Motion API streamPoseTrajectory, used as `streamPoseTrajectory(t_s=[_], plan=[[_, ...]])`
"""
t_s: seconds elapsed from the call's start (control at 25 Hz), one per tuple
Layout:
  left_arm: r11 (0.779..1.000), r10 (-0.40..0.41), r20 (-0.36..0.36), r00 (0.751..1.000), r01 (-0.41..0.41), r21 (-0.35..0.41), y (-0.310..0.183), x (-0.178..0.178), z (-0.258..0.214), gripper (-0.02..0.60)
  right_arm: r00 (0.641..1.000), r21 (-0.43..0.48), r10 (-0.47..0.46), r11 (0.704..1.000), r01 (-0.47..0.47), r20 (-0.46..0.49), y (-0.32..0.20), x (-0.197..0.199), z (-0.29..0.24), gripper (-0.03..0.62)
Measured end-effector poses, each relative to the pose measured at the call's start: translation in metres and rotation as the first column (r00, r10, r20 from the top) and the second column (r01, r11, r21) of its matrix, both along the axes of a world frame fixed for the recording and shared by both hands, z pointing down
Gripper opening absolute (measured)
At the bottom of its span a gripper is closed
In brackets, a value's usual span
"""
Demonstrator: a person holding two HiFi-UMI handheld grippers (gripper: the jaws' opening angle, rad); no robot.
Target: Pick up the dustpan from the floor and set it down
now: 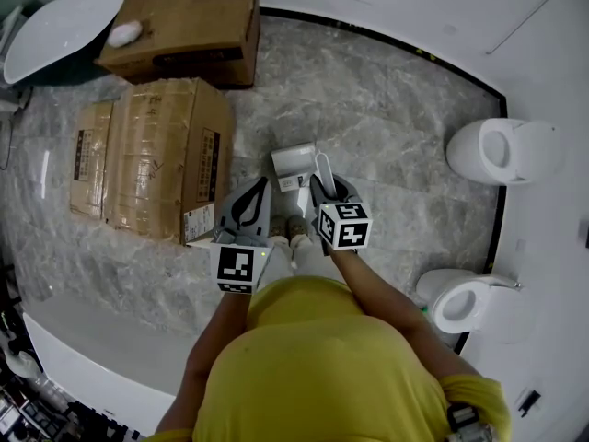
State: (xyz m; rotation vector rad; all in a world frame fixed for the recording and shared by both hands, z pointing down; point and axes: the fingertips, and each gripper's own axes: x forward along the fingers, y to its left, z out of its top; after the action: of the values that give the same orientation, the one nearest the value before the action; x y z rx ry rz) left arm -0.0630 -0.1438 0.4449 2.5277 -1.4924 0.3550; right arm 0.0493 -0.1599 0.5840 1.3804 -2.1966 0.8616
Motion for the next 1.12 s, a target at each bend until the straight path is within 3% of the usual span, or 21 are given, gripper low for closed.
streamPoseTrajectory(t_s=[0.44,0.68,0.72,0.8,0.84,1.0,1.12], plan=[[0.999,0.013,0.000,1.000,-0.013,-0.029,0.002,0.001,0.009,-0.002,1.000,-0.041,0.009,0.999,-0.009,-0.011,0.003,-0.008,0.041,0.107],[0.997,0.032,-0.007,0.999,-0.032,-0.066,0.005,0.004,0.020,-0.002,0.997,-0.053,-0.012,0.999,0.008,-0.070,0.011,-0.006,0.051,0.115],[0.997,0.035,-0.009,0.999,-0.035,-0.067,0.006,0.005,0.020,-0.002,0.997,-0.053,-0.010,0.999,0.005,-0.079,0.012,-0.005,0.050,0.126],[0.997,0.038,-0.014,0.999,-0.039,-0.066,0.006,0.006,0.020,-0.002,0.996,-0.054,0.008,0.998,-0.013,-0.091,0.010,-0.001,0.049,0.262],[0.997,0.039,-0.016,0.999,-0.040,-0.065,0.006,0.007,0.020,-0.002,0.995,-0.055,0.018,0.998,-0.023,-0.093,0.009,0.000,0.048,0.300],[0.997,0.045,-0.024,0.999,-0.046,-0.062,0.005,0.009,0.019,-0.002,0.991,-0.024,0.042,0.999,-0.046,-0.128,0.007,0.008,0.033,0.389],[0.997,0.052,-0.025,0.998,-0.053,-0.057,0.004,0.011,0.018,-0.002,0.989,0.022,0.040,0.999,-0.037,-0.142,0.007,0.010,0.015,0.393]])
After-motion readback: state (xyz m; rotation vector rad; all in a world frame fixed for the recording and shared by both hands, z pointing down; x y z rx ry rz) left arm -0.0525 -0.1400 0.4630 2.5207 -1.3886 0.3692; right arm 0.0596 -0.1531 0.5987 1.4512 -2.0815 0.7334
